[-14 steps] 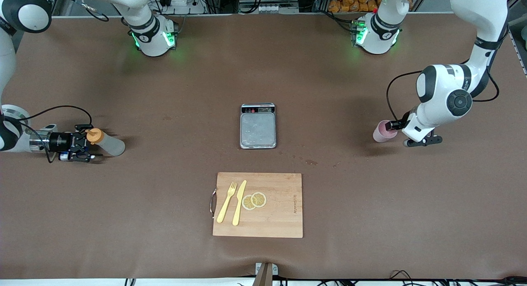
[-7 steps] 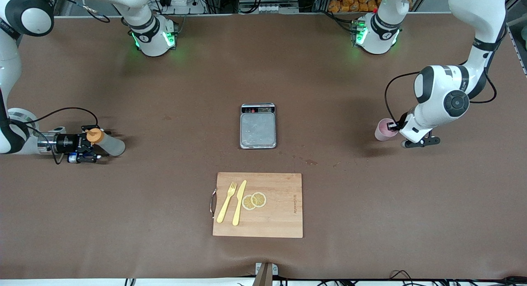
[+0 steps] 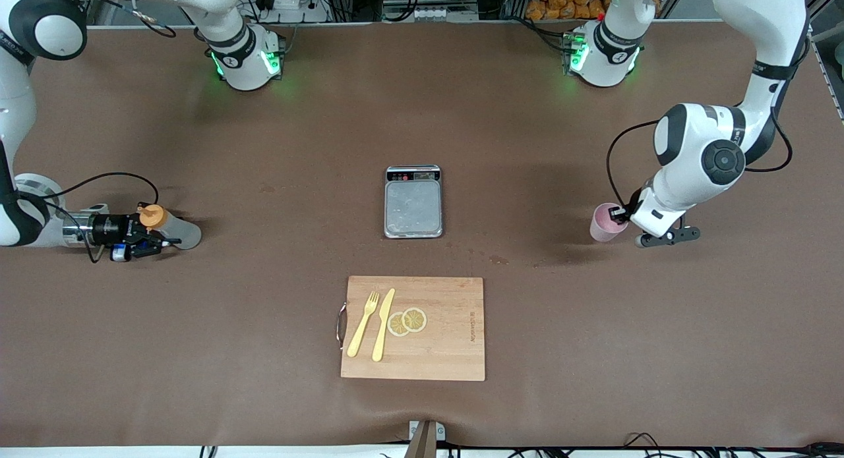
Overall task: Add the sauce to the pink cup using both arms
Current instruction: 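Carry the pink cup onto the metal scale with the left gripper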
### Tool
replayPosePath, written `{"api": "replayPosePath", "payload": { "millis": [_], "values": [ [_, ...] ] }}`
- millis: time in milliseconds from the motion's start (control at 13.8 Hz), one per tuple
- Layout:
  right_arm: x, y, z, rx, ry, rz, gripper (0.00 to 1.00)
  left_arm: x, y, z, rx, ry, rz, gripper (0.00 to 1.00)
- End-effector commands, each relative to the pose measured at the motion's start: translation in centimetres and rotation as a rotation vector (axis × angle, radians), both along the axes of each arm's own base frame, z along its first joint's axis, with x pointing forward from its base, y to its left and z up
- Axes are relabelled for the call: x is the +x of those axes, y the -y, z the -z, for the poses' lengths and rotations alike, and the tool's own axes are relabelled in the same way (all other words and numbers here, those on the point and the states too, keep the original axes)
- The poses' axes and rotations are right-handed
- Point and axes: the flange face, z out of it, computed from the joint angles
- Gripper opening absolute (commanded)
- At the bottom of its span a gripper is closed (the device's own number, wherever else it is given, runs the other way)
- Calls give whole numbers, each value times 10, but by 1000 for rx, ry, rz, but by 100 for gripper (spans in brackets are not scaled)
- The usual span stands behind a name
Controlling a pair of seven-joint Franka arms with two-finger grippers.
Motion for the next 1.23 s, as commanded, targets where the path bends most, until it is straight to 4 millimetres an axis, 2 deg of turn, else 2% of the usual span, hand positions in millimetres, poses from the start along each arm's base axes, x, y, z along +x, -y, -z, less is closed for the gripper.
{"api": "replayPosePath", "payload": {
  "millis": [0, 145, 218, 363, 726, 944, 1162],
  "values": [
    [5, -1, -1, 28, 12, 2, 47, 15, 39, -36, 1, -37, 13, 0],
    [8, -4, -4, 31, -1, -4, 47, 33, 78, -62, -15, -93, -9, 0],
    [9, -5, -7, 32, -1, -7, 47, 41, 95, -69, -23, -98, -27, 0],
    [15, -8, -14, 32, -11, -17, 48, 43, 138, -76, -54, -105, -49, 0],
    [40, -15, -47, -13, -27, -41, 48, 25, 250, -85, -116, -122, -102, 0],
    [60, -22, -74, -61, -17, -63, 49, 14, 316, -80, -131, -136, -147, 0],
    [80, -36, -105, -113, -49, -90, 52, -9, 376, -63, -130, -159, -188, 0]
  ]
}}
